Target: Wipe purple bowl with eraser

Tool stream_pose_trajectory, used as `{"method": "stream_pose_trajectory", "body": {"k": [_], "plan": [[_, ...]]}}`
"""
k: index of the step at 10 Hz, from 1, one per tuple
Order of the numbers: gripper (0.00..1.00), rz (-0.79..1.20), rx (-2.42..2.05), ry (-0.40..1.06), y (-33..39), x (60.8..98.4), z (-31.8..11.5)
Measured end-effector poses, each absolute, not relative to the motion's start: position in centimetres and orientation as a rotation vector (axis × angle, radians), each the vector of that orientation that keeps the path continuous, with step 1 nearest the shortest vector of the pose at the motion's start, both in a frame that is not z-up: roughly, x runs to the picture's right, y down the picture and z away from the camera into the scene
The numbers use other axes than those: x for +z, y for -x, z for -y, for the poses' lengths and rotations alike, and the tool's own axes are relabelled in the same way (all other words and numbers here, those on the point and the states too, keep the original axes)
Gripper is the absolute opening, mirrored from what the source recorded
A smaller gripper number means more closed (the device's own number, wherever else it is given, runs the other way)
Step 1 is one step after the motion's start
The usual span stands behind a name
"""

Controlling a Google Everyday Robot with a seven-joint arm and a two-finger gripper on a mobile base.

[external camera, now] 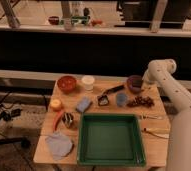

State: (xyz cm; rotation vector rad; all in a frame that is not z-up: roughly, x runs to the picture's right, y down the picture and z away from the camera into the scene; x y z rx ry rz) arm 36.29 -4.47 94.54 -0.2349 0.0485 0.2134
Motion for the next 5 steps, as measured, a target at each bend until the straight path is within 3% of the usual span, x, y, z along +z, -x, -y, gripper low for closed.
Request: {"method": "stream_pose_trajectory", "body": {"k": [5], "plan": [[0.14, -0.095, 0.205, 0.221, -36.9, 97.4, 7.1]]}}
